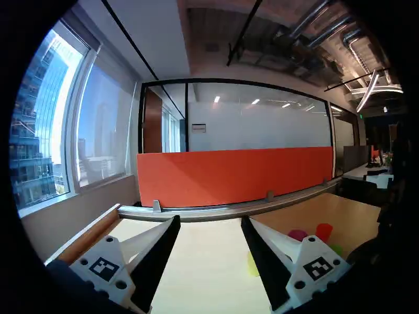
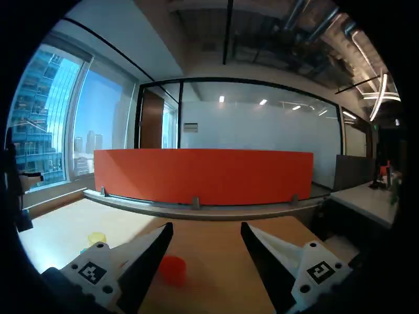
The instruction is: Pour water
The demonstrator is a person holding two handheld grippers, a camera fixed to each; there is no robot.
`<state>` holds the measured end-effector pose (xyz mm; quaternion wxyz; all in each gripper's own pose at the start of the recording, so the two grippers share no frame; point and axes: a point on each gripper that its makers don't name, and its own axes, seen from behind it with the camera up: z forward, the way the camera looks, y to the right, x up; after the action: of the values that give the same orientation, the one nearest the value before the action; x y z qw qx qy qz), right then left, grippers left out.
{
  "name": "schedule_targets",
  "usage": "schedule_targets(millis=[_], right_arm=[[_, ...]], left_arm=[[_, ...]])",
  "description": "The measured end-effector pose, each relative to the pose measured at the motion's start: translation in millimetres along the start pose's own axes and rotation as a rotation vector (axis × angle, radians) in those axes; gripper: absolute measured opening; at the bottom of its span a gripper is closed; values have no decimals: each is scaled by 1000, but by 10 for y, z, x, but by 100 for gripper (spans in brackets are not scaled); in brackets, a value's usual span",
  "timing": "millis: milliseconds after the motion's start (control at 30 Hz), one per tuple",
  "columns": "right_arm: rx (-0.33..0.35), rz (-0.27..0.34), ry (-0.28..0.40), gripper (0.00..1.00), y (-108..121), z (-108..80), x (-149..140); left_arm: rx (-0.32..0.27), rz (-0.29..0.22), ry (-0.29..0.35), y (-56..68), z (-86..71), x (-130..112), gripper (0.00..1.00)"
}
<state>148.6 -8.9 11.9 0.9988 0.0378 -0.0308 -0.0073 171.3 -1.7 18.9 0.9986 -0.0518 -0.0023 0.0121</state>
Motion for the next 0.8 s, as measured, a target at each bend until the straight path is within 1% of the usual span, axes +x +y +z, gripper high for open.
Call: schedule_targets(millis=[133,300,500,600,800], right_arm=[[11,8,-5,100,-11,20,151],[26,14,-10,100,-37,66,323],[38,1,-6,100,-49,101,503],[48,7,7,100,-69,103,540],[87,-5,-6,100,-128,96,489]], left_arm=[[-18,1,0,10,25,172,86],[-38,-5,-11,24,48,298,86],[-68,-2,-21,78,72,423,86],[-78,-9,-31,112,70,425,86],[-142,-35,-47,240,60,426,86]])
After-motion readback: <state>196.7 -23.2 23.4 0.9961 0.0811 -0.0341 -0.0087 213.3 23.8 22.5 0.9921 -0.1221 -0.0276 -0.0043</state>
